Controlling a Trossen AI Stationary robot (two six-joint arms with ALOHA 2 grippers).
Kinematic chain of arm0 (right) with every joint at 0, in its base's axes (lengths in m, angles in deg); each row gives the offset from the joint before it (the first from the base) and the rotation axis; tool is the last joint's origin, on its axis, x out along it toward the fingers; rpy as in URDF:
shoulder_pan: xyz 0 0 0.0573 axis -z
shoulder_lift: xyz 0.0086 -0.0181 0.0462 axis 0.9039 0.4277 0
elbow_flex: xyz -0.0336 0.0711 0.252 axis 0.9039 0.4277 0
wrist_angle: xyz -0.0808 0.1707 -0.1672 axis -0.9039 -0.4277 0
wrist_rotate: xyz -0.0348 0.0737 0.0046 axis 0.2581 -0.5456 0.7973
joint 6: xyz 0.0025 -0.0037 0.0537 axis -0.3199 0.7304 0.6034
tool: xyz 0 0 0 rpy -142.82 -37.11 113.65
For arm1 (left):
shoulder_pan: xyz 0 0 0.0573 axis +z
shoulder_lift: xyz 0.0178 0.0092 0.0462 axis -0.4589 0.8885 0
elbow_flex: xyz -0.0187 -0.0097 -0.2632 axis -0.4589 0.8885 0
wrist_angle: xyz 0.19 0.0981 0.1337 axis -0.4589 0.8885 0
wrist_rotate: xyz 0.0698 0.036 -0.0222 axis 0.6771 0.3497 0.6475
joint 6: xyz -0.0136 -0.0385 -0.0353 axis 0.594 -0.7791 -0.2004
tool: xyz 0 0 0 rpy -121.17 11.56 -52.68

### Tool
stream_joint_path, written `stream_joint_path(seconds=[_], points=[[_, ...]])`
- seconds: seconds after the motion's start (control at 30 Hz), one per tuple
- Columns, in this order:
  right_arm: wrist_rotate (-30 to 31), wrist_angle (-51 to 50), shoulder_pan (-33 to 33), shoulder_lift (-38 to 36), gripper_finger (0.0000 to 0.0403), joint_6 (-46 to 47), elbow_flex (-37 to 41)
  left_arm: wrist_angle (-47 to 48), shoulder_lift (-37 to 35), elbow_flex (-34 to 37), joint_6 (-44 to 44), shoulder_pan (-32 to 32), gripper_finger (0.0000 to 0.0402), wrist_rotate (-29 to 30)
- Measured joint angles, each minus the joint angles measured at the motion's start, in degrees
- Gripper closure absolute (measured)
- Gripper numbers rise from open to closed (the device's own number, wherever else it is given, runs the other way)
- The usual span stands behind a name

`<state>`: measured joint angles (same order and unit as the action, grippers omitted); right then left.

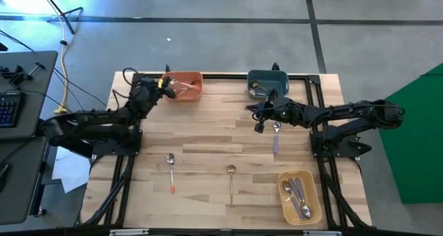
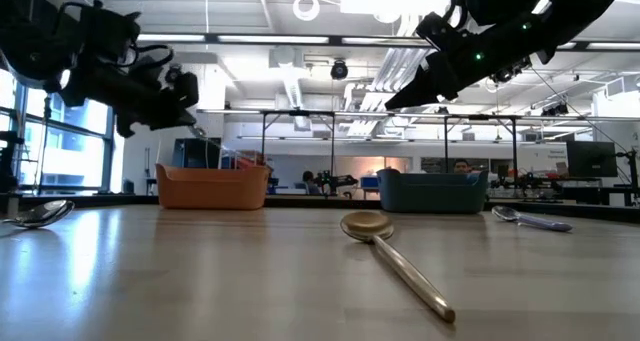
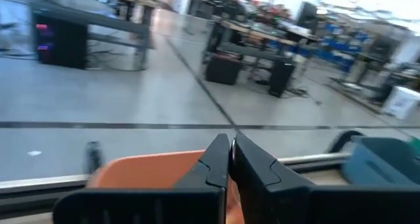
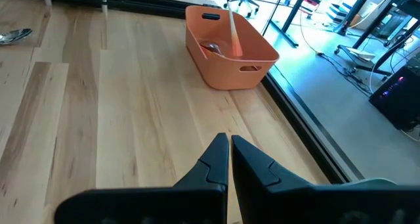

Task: Sort silverware by color (type)
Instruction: Put the orange spoon into the orange bin, then put the gold spoon into the blue bin

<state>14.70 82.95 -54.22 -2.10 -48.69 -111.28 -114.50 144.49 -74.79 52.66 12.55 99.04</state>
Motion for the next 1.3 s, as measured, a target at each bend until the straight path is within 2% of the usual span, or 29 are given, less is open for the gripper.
stream_joint_path(seconds=[0.2,0.57,0.77,0.97,1.17,1.3], points=[[0.0,0.0,0.0,0.0,0.04,0.02,0.01,0.25,2.34,0.0,0.0,3.32,0.0399,0.02],[0.0,0.0,-0.01,0.0,0.04,0.0,0.0,-0.04,10.8,-0.02,-0.69,6.16,0.0399,-1.23],[0.0,-0.02,0.0,0.0,0.04,-0.15,0.0,-1.35,12.93,-0.09,-0.59,6.66,0.0396,-1.23],[0.0,-0.28,0.0,0.0,0.04,0.6,0.02,-1.3,12.96,-0.09,-0.01,6.64,0.0363,-1.56],[-0.02,-3.59,0.0,0.0,0.04,1.96,0.02,-1.22,12.63,-0.09,1.75,6.64,0.0307,-2.61],[-1.84,-5.04,0.02,0.0,0.0382,4.72,0.02,-0.95,11.34,-0.09,2.16,6.47,0.0271,-2.88]])
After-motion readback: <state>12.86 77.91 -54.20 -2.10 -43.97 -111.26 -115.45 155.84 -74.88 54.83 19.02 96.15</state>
